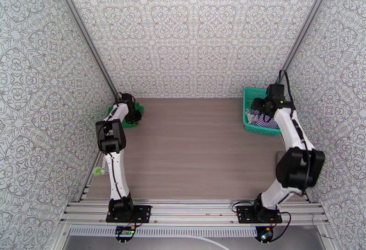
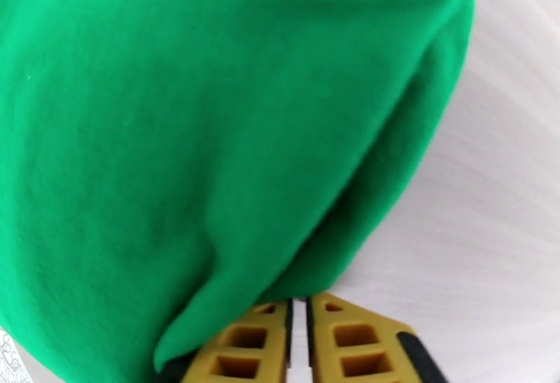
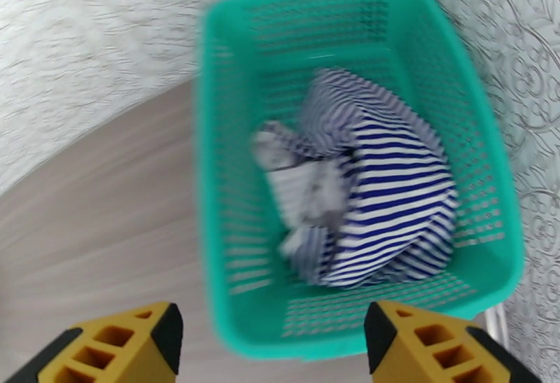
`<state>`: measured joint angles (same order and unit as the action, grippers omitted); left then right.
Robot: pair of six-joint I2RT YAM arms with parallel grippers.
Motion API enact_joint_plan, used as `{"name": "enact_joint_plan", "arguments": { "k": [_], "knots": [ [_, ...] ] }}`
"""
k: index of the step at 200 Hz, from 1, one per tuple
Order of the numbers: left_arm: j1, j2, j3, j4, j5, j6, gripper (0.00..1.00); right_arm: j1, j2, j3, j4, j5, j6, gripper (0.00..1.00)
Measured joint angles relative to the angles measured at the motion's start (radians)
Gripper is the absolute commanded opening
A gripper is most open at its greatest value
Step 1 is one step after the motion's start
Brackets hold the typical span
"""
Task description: Fold and stack the mixed laundry pile
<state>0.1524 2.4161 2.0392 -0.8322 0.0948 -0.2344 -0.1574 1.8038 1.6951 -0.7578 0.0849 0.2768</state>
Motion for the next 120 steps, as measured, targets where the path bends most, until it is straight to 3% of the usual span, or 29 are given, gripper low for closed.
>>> {"name": "enact_joint_plan", "arguments": {
  "k": [24,49,70,102,120],
  "knots": [
    [-0.036,-0.039,-0.033,0.011,0.035,-0.002,0.32,-0.031,0.154,0.128,-0.069,0.042,0.001,0.7],
    [-0.085,-0.15,-0.098,0.034,0.092,-0.002,0.35,-0.059,0.297,0.223,-0.122,0.042,-0.004,0.57],
    [-0.132,-0.301,-0.206,0.099,0.147,-0.002,0.38,-0.066,0.389,0.291,-0.162,0.047,-0.006,0.42],
    [-0.233,-0.585,-0.482,0.273,0.245,-0.03,0.39,-0.065,0.441,0.322,-0.189,0.078,-0.011,0.0],
    [-0.286,-0.681,-0.623,0.354,0.295,-0.061,0.38,-0.065,0.435,0.322,-0.195,0.087,-0.007,0.0]
  ]
}}
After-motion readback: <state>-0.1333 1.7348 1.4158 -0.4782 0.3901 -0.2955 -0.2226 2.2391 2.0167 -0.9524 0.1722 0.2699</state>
